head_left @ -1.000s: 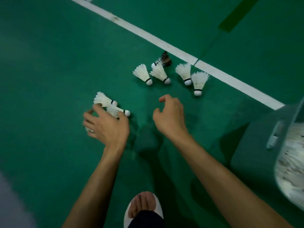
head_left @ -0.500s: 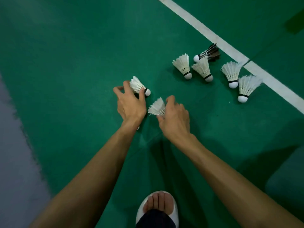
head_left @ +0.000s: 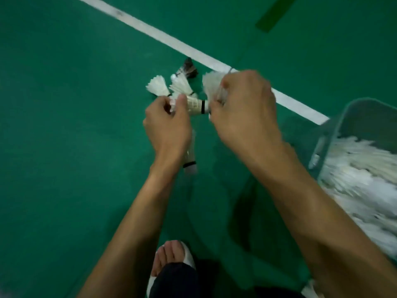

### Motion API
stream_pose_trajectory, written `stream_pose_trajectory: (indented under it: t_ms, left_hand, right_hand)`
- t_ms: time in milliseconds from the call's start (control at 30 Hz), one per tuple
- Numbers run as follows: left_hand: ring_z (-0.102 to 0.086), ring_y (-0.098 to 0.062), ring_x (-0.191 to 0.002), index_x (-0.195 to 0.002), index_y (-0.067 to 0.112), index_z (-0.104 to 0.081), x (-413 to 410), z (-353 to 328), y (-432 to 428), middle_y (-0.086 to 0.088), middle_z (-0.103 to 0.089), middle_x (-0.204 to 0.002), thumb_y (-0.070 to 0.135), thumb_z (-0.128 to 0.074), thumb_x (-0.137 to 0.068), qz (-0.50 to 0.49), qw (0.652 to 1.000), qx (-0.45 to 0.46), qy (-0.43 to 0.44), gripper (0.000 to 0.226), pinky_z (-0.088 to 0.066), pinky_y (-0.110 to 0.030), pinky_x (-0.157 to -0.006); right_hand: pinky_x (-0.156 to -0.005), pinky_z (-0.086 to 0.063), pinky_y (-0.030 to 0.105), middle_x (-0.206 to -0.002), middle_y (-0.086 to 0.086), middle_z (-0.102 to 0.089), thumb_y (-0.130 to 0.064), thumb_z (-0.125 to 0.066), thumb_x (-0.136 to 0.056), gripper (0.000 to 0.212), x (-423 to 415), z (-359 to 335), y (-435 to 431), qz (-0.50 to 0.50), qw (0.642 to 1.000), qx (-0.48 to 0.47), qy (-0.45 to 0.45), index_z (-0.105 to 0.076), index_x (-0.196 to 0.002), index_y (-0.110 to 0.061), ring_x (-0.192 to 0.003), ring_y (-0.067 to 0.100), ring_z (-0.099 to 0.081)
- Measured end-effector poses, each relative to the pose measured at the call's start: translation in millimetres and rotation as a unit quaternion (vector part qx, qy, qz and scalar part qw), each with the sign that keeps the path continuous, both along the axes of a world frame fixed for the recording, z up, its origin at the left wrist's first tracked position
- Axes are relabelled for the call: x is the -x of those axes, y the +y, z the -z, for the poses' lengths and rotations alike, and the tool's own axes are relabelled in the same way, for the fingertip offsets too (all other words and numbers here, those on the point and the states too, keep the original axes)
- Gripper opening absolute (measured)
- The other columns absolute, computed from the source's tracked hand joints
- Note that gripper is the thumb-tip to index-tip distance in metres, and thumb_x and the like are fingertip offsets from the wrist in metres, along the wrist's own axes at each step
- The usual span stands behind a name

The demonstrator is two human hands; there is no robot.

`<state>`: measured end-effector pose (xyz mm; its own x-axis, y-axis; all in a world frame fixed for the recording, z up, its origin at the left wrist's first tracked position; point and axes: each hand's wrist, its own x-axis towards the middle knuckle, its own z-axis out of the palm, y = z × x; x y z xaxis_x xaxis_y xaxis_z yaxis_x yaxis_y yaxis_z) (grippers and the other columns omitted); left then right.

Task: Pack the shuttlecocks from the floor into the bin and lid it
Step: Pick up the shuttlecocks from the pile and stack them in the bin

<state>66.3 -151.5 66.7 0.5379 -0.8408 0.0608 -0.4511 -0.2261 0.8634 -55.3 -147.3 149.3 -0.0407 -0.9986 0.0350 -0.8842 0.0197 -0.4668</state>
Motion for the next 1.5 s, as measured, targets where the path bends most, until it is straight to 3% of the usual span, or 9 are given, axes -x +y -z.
stream_pose_trajectory:
  t_ms: [267,400,567,667,800,1067,1233,1400,1500]
  left_hand:
    - [-0.043,-0.003,-0.058,-0.08,0.005,-0.068,161.9,-95.6,2.0,0.006,-0.053,-0.064,0.048,-0.059,-0.091,0.265,0.958,0.107,0.034,0.045,-0.036,-0.029,-0.055]
    - [-0.037,-0.002,-0.051,-0.064,0.018,-0.058,226.8,-91.0,33.9,0.013,-0.045,-0.055,0.042,-0.063,-0.089,0.353,0.932,0.068,0.037,0.036,-0.034,-0.027,-0.053]
    - [-0.044,-0.007,-0.055,-0.068,0.015,-0.061,258.7,-72.8,47.2,0.01,-0.053,-0.059,0.039,-0.062,-0.092,0.347,0.936,0.026,0.049,0.034,-0.042,-0.033,-0.057]
    - [-0.036,-0.007,-0.053,-0.064,0.015,-0.053,255.7,-64.8,40.5,0.01,-0.042,-0.054,0.039,-0.062,-0.091,0.315,0.947,0.032,0.049,0.037,-0.031,-0.029,-0.054]
    - [-0.042,-0.013,-0.059,-0.074,0.0,-0.062,251.7,-58.8,34.2,0.005,-0.048,-0.059,0.041,-0.063,-0.089,0.287,0.954,0.035,0.079,0.044,-0.036,-0.031,-0.059]
    - [-0.033,-0.014,-0.059,-0.079,-0.007,-0.059,243.0,-53.9,34.5,0.0,-0.041,-0.064,0.038,-0.063,-0.091,0.265,0.961,0.045,0.065,0.047,-0.027,-0.032,-0.057]
    - [-0.037,-0.015,-0.062,-0.083,-0.008,-0.061,251.9,-56.8,34.8,-0.002,-0.045,-0.067,0.04,-0.062,-0.09,0.281,0.956,0.054,0.06,0.048,-0.03,-0.032,-0.059]
    - [-0.038,-0.014,-0.062,-0.083,-0.006,-0.062,257.1,-55.5,34.6,-0.002,-0.047,-0.067,0.039,-0.062,-0.091,0.287,0.954,0.063,0.054,0.046,-0.032,-0.032,-0.058]
    - [-0.04,-0.012,-0.06,-0.082,-0.003,-0.065,257.3,-52.3,36.3,0.003,-0.05,-0.065,0.039,-0.063,-0.09,0.288,0.954,0.052,0.058,0.042,-0.034,-0.032,-0.058]
  right_hand:
    - [-0.079,-0.046,0.04,-0.071,0.009,-0.052,-0.028,-0.053,-0.1,0.034,202.5,-52.0,74.7,0.22,0.974,0.049,0.011,-0.062,-0.071,-0.011,-0.077,0.028,-0.044]
    - [-0.066,-0.052,0.023,-0.064,0.012,-0.065,-0.026,-0.065,-0.093,0.033,261.4,-36.1,133.5,0.321,0.94,-0.004,-0.113,-0.073,-0.079,0.003,-0.057,0.022,-0.056]
    - [-0.054,-0.049,0.02,-0.094,0.02,-0.077,-0.022,-0.078,-0.088,0.03,274.2,3.2,144.8,0.34,0.869,-0.182,-0.309,-0.076,-0.1,0.006,-0.058,0.011,-0.059]
    - [-0.064,-0.058,0.029,-0.09,0.015,-0.078,-0.019,-0.084,-0.082,0.025,263.6,29.9,132.8,0.325,0.844,-0.269,-0.33,-0.075,-0.095,0.001,-0.068,0.02,-0.069]
    - [-0.052,-0.043,0.024,-0.057,0.008,-0.065,-0.004,-0.079,-0.08,0.013,235.8,42.4,120.5,0.298,0.795,-0.347,-0.398,-0.067,-0.085,0.0,-0.045,0.018,-0.054]
    - [-0.031,-0.028,0.008,-0.068,0.005,-0.043,0.008,-0.07,-0.083,0.03,221.3,62.0,105.8,0.357,0.732,-0.353,-0.46,-0.047,-0.075,-0.01,-0.05,0.015,-0.034]
    - [-0.038,-0.032,0.006,-0.055,0.007,-0.049,0.007,-0.066,-0.085,0.019,228.8,52.7,116.5,0.369,0.696,-0.345,-0.51,-0.054,-0.084,-0.009,-0.026,0.012,-0.039]
    - [-0.034,-0.032,0.008,-0.071,0.015,-0.061,0.009,-0.072,-0.079,0.032,229.1,36.8,131.8,0.354,0.72,-0.3,-0.516,-0.065,-0.108,0.001,-0.027,0.011,-0.047]
    - [-0.032,-0.031,0.012,-0.066,0.012,-0.058,0.01,-0.074,-0.078,0.021,231.4,47.6,131.3,0.367,0.72,-0.321,-0.494,-0.064,-0.094,0.0,-0.03,0.013,-0.05]
